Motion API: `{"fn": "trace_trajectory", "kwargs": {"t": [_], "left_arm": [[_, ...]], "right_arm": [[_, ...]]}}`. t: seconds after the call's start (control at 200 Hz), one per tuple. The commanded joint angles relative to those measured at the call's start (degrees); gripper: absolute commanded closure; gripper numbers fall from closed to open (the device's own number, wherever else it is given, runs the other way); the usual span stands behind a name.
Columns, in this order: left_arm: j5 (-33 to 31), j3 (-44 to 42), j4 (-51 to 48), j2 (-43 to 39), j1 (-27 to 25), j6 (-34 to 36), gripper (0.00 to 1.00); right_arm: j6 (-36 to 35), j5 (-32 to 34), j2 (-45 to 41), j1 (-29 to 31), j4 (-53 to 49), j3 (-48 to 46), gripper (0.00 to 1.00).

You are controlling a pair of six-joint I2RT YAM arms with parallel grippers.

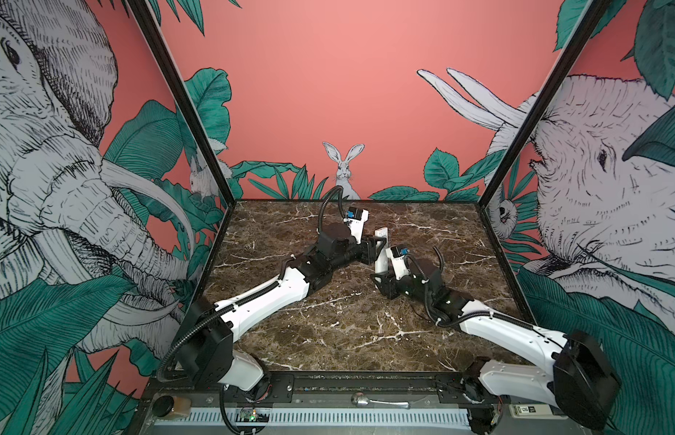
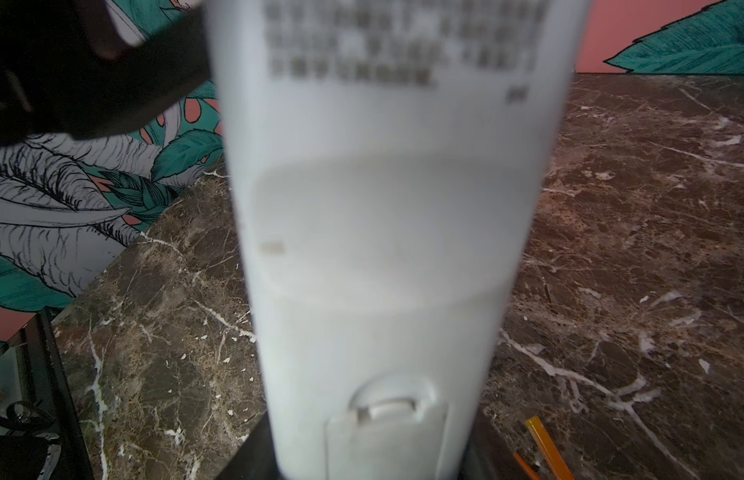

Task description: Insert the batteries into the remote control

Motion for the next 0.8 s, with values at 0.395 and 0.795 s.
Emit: {"fn": "trace_trajectory", "kwargs": {"t": [0.395, 0.795], "left_arm": [[-2.27, 2.24, 1.67, 3.11, -0.65, -2.84, 0.53], [-1.72, 1.44, 2.39, 3.47, -0.63, -3.63, 0.67]], "right_arm": [[0.59, 1.77, 1.30, 1.29, 4.60, 0.78, 1.00], [0.64, 1.82, 2.10, 1.63, 5.06, 0.87, 1.00]]}}
